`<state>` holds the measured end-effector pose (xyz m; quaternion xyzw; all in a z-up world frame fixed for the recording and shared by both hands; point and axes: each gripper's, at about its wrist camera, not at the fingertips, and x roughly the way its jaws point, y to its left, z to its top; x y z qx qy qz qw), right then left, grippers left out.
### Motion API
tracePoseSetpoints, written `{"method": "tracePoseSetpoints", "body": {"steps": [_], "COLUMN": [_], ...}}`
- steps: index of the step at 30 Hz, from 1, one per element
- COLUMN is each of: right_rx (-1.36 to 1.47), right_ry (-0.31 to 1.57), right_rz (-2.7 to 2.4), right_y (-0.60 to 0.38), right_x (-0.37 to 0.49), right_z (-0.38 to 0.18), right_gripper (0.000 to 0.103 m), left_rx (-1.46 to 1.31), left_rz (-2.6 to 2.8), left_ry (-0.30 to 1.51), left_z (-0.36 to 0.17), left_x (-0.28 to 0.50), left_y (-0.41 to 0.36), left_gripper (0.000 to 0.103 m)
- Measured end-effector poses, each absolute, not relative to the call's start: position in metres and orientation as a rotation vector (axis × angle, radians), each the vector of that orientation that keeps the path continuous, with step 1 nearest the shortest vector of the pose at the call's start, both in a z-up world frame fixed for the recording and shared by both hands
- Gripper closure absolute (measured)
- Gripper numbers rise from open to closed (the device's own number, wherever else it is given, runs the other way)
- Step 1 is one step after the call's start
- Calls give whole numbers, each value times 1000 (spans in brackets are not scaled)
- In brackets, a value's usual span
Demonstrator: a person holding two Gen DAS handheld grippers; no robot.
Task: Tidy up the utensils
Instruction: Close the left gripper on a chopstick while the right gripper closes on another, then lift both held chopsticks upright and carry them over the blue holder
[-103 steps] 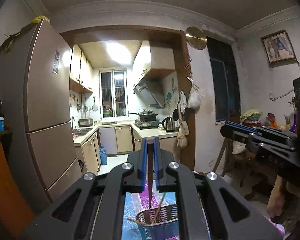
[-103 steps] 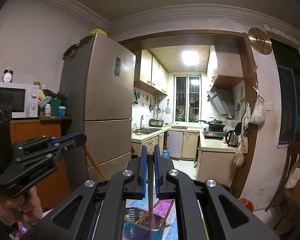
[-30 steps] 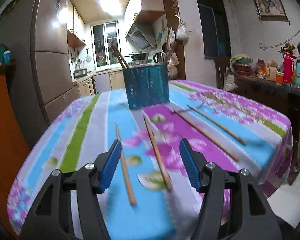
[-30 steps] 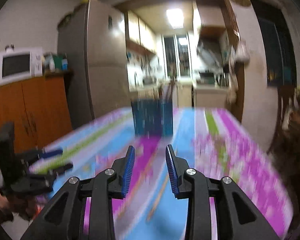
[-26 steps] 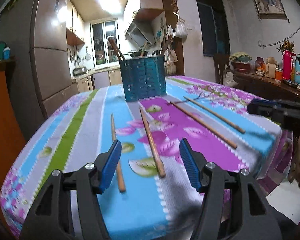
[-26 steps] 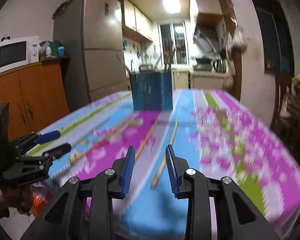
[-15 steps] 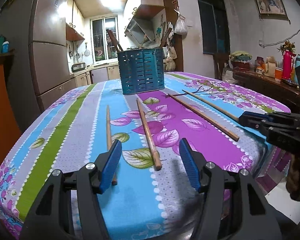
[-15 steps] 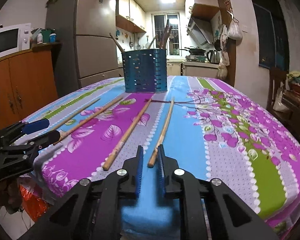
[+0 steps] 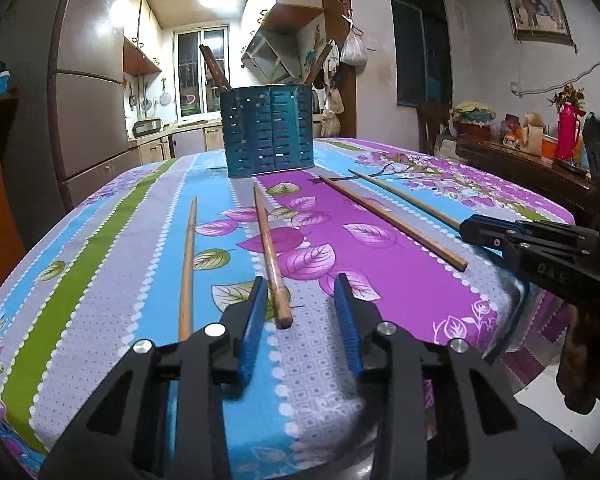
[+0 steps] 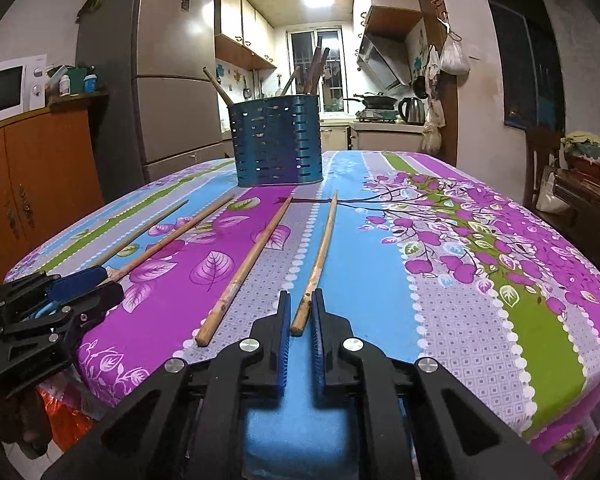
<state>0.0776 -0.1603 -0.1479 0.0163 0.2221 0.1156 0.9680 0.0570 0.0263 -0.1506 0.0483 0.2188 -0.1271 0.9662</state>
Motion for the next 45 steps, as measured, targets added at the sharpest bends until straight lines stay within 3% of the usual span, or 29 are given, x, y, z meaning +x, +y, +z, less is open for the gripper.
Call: {"method": "tracePoseSetpoints", "body": {"steps": [15,19,27,45], "right_rx": [17,42,57,-54], "right_ry": [413,392,382,109], "right_rz": [206,196,195,249], "right_y": [-156,-158,-163,-179], "right_x": [73,71,68,36], "right_z": [-153,-155,-150,-23], "right_gripper": [91,92,96,96], "left_rx": [65,64,66,53], "left_rz": [-236,-216,-209,-249], "left_ry": [370,363,364,120], "left_z": [-158,-159,-153,-31], "left_x": [50,47,45,53], "left_y": [25,26,27,25], "left_gripper": [75,92,98,98]}}
